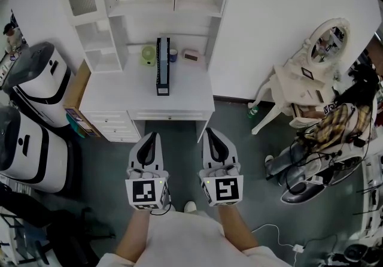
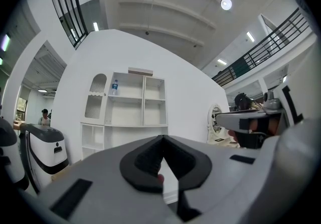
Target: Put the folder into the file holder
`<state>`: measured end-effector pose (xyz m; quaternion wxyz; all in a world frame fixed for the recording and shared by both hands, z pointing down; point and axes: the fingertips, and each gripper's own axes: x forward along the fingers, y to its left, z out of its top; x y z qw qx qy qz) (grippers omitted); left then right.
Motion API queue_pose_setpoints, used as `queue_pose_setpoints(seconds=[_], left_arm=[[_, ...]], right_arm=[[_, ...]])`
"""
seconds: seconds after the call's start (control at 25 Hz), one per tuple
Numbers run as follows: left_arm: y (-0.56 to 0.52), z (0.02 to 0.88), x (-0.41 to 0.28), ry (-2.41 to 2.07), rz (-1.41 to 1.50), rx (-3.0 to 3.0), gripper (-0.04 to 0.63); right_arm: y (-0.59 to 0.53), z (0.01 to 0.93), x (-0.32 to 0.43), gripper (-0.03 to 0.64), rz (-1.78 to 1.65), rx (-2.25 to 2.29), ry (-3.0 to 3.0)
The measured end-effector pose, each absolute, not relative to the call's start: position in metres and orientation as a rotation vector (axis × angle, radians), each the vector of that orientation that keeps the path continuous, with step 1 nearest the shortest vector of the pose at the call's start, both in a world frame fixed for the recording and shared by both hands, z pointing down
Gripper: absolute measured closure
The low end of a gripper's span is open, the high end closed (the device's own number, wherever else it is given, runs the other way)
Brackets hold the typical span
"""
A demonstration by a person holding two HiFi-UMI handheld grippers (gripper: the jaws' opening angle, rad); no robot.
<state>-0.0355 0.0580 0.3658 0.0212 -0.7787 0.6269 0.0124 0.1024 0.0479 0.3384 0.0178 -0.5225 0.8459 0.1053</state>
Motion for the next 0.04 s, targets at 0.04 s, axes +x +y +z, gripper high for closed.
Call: queue_pose_setpoints(seconds=[0.04], left_arm=[[0.0579, 0.3655, -0.0355, 1.941, 0.039, -2.415, 0.603]], right_arm=[[0.0476, 0.3385, 0.1023, 0.630, 0.326, -1.626, 2.626]])
